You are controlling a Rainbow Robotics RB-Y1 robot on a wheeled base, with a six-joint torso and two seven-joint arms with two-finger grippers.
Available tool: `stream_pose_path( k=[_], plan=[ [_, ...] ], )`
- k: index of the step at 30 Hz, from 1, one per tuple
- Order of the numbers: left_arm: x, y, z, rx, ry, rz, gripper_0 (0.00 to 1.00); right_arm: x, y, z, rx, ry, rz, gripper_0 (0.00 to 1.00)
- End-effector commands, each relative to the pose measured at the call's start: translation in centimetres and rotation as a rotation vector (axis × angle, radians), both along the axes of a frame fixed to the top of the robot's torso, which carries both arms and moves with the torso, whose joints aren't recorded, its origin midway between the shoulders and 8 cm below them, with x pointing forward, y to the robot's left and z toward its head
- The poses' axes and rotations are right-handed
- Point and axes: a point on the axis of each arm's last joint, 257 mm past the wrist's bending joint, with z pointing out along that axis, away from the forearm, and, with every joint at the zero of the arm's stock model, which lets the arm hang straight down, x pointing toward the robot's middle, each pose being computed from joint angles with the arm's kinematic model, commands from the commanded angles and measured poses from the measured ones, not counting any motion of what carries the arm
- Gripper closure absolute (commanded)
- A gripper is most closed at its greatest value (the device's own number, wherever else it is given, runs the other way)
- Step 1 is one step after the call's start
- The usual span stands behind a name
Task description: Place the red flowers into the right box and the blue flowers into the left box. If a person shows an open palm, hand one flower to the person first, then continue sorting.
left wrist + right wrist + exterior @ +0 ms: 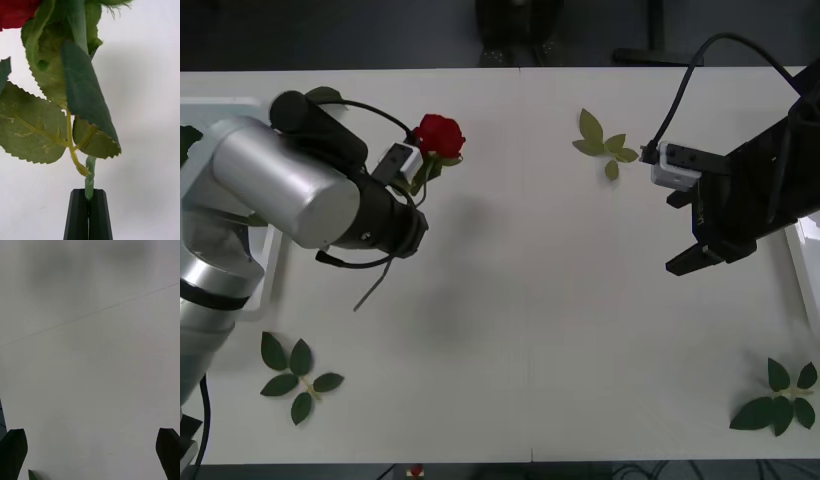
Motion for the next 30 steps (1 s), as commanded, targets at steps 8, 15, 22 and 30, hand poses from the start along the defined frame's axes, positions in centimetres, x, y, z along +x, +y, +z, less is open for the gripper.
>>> stream_pose_path(
  k=[8,15,22,30],
  plan=[
    [1.2,-4.8,10.1,-0.476,-0.131,-0.038,1.00,-2.2,1.0,-3.6,0.031,0.082,0.012,0.00],
    [1.2,-8.4,13.1,-0.733,-0.087,0.023,1.00,-1.5,-0.6,-1.2,0.010,0.052,0.024,0.00],
    [1.8,-12.5,14.7,-0.843,-0.110,0.052,1.00,-1.4,-1.1,4.3,0.205,0.084,0.003,0.00],
    [1.4,-16.6,17.0,-0.945,-0.105,0.051,1.00,-0.6,2.0,10.1,0.566,0.142,-0.175,0.00]
  ],
)
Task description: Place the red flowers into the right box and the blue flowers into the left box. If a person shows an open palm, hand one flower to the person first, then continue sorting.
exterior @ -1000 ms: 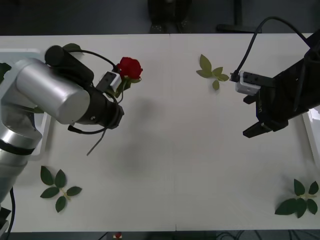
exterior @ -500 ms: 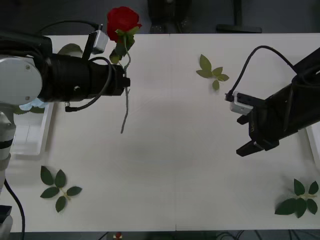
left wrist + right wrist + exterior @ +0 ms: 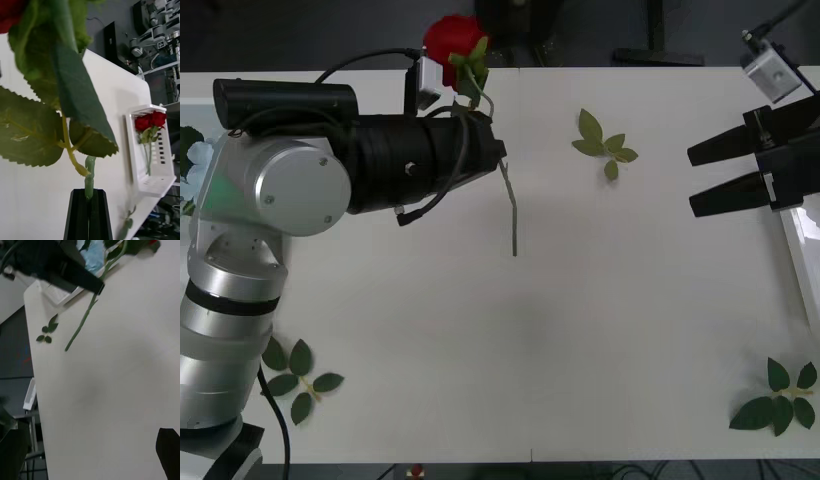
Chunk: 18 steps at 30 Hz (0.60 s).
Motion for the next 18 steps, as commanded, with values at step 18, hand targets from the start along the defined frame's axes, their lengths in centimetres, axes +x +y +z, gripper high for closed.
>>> stream_pose_path(
  k=[18],
  plan=[
    [-1.5,-6.4,8.5,-0.195,-0.096,-0.096,1.00,-1.0,11.7,-4.8,0.332,0.207,-0.304,0.00]
  ],
)
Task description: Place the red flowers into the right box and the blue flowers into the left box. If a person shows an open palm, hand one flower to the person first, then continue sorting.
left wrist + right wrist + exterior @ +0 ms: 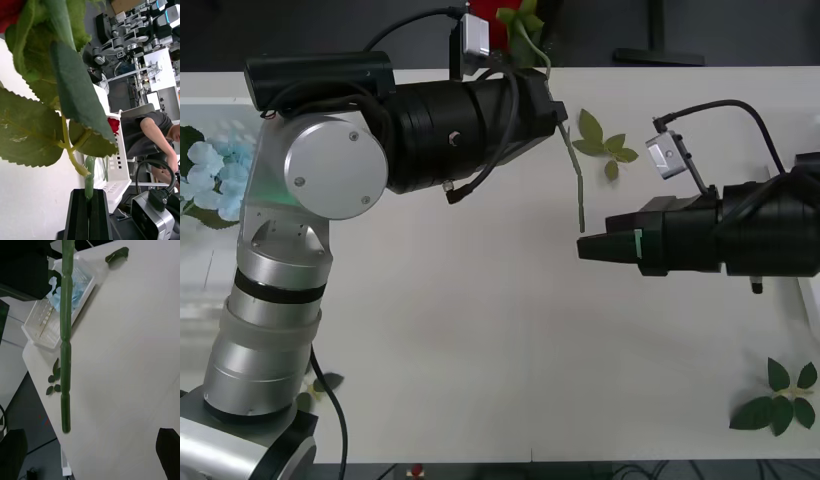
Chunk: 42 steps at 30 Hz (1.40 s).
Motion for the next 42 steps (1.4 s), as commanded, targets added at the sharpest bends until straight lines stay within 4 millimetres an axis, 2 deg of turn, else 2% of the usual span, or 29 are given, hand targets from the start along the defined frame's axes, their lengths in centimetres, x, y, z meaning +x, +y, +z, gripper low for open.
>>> stream_pose_path(
  k=[1,10,21,22,23,25,26,42],
  plan=[
    [-0.1,-0.2,2.4,-0.031,-0.036,-0.006,1.00,0.8,1.6,2.2,0.068,-0.011,-0.028,0.00],
    [-0.3,-0.2,1.8,0.015,-0.046,-0.023,1.00,2.3,3.4,3.9,0.166,-0.044,-0.074,0.00],
    [-0.8,-0.3,2.2,0.030,-0.086,-0.060,1.00,3.7,4.7,5.2,0.228,-0.054,-0.096,0.00],
    [-0.8,-0.3,2.2,0.031,-0.089,-0.061,1.00,3.7,4.7,5.2,0.230,-0.051,-0.097,0.06],
    [-0.9,-0.3,2.2,0.033,-0.093,-0.064,1.00,3.9,4.7,5.2,0.232,-0.054,-0.101,0.27],
    [-1.0,-0.4,2.2,0.034,-0.098,-0.069,1.00,3.8,4.8,5.2,0.232,-0.053,-0.097,0.81],
    [-1.0,-0.4,2.3,0.036,-0.101,-0.072,1.00,4.0,4.7,5.3,0.235,-0.054,-0.103,1.00],
    [-1.4,-0.6,2.2,0.049,-0.127,-0.094,1.00,4.8,5.1,6.1,0.277,-0.072,-0.135,1.00]
  ],
)
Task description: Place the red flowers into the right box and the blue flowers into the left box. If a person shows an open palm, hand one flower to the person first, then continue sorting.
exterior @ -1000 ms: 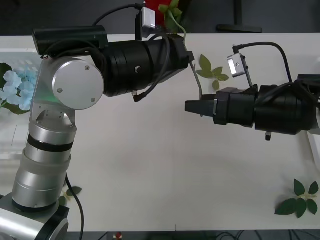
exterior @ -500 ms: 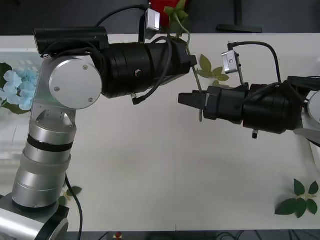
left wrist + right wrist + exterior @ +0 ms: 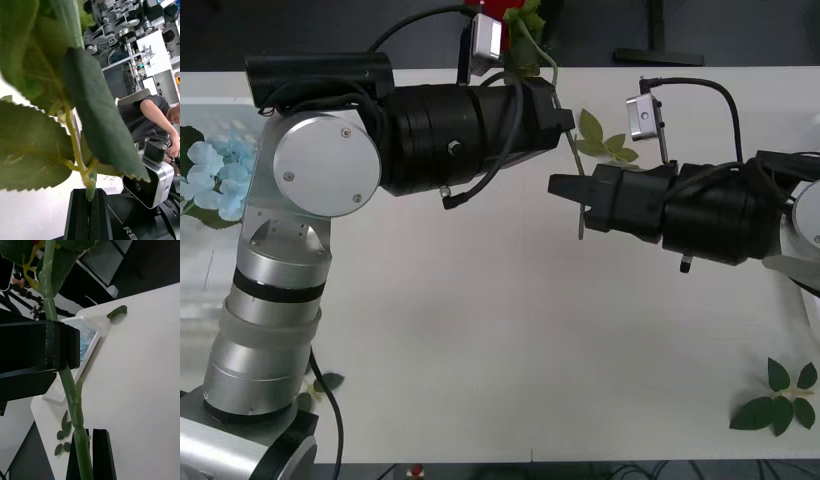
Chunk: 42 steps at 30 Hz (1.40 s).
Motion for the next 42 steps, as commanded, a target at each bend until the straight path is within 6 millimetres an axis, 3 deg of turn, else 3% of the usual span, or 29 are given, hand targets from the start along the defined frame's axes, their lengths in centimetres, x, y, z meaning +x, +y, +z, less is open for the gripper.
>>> stream_pose_path(
  k=[1,5,8,12,22,28,33,37,38,42],
  plan=[
    [-0.1,0.0,2.3,0.003,-0.069,-0.016,1.00,0.4,0.9,2.3,0.038,-0.017,0.005,1.00],
    [-0.1,0.1,2.3,0.008,-0.077,-0.019,1.00,0.4,0.8,2.2,0.037,-0.014,0.002,1.00],
    [-0.1,0.1,2.3,0.008,-0.077,-0.019,0.45,0.4,0.9,2.3,0.038,-0.017,0.002,1.00],
    [-0.1,0.1,2.3,0.008,-0.077,-0.019,0.01,0.4,0.9,2.2,0.040,-0.015,0.003,1.00],
    [-0.1,0.1,2.3,0.008,-0.077,-0.019,0.00,0.7,0.6,2.5,0.042,-0.022,-0.010,1.00],
    [-0.1,0.1,2.3,0.008,-0.077,-0.019,0.00,1.5,-1.7,2.1,-0.022,-0.030,-0.025,1.00],
    [-0.1,0.1,2.3,0.008,-0.077,-0.019,0.00,1.7,-6.1,2.6,-0.131,0.046,0.051,1.00],
    [-0.1,0.1,2.3,0.008,-0.077,-0.019,0.00,2.2,-11.6,4.1,-0.188,0.126,0.074,1.00],
    [-0.1,0.1,2.3,0.008,-0.077,-0.019,0.00,2.3,-14.2,4.8,-0.208,0.154,0.071,1.00],
    [-0.1,0.1,2.3,0.008,-0.077,-0.019,0.00,2.3,-20.6,6.5,-0.239,0.222,0.037,1.00]
  ],
)
